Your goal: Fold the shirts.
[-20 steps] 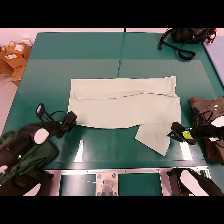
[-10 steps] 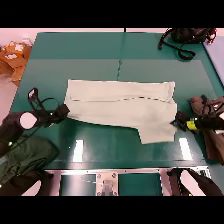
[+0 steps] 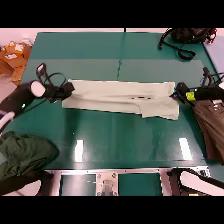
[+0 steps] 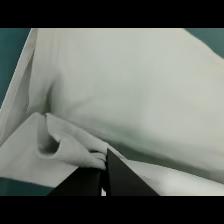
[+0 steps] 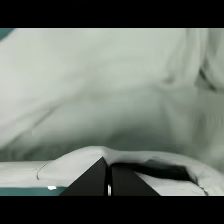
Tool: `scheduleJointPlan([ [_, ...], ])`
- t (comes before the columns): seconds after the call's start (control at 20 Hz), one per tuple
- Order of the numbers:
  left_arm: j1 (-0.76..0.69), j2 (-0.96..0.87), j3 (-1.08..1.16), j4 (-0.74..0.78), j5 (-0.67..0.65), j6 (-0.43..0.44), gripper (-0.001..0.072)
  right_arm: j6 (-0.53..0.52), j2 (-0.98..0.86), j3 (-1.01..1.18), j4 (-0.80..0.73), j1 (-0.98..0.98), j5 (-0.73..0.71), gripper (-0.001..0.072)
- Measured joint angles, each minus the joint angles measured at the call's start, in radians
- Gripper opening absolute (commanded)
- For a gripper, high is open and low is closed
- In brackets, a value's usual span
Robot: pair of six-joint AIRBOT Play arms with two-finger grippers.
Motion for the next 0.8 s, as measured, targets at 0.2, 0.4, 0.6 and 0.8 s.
scheduleJointPlan([
  [0.2, 0.001, -0.216, 0.219, -0.003, 0.003, 0.034, 0.0024, -0.025, -0.187, 0.160, 0.050, 0.010, -0.039, 0.0017],
  [0.4, 0.000, -0.374, 0.361, -0.029, 0.058, 0.059, 0.0407, -0.040, -0.338, 0.274, 0.079, 0.027, -0.084, 0.0199],
  [0.6, 0.007, -0.426, 0.427, -0.043, 0.132, 0.078, 0.0649, -0.063, -0.405, 0.359, 0.100, 0.018, -0.107, 0.0385],
  [0.8, 0.047, -0.441, 0.528, -0.018, -0.049, 0.112, 0.0648, -0.130, -0.424, 0.429, 0.071, -0.067, 0.032, 0.0530],
])
